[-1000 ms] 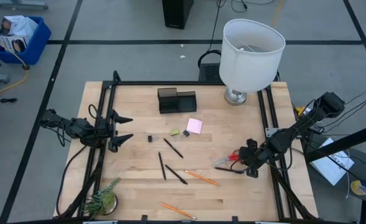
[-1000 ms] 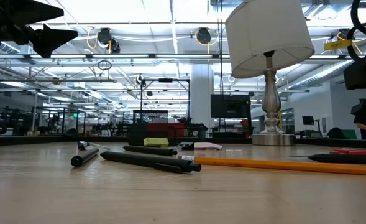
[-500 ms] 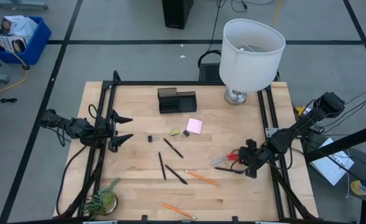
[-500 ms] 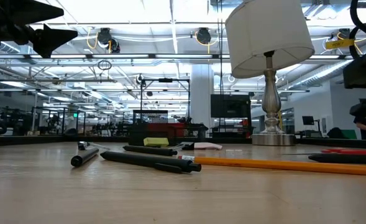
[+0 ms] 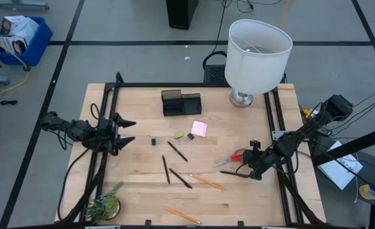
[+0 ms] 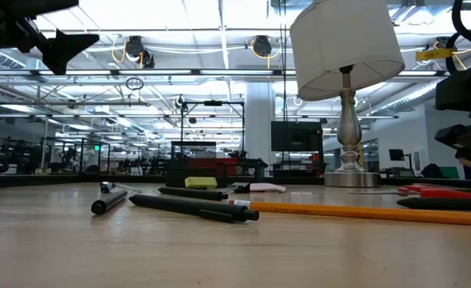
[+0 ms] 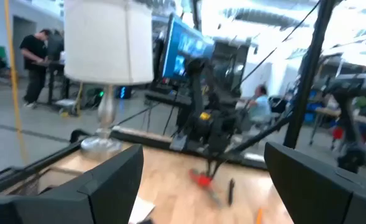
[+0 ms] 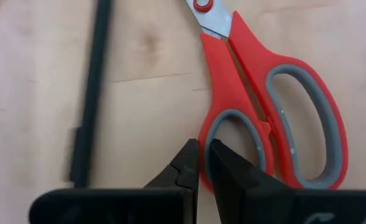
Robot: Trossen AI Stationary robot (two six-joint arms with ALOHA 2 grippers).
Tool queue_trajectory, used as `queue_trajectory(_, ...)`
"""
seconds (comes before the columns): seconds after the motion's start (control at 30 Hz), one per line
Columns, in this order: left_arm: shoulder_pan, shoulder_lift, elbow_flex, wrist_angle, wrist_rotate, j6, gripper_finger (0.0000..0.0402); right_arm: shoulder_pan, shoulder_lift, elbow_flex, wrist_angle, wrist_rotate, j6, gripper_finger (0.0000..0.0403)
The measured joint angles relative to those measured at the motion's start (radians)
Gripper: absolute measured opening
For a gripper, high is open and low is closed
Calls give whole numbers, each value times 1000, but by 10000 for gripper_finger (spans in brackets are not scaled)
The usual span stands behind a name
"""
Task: Pick and place office supplies into organizer
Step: Put the red scissors into the black desk organizer
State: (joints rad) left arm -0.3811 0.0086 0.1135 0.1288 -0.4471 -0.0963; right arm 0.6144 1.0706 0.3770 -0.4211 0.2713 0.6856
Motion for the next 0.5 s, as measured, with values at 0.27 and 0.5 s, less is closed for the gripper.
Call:
queue_trajectory(0.27,0,0,0,95,1,-19,340,0,0,1,0,15,-29,19)
queue_trajectory(0.5,0,1,0,58,55,-81,340,0,-1,2,41,15,-71,20)
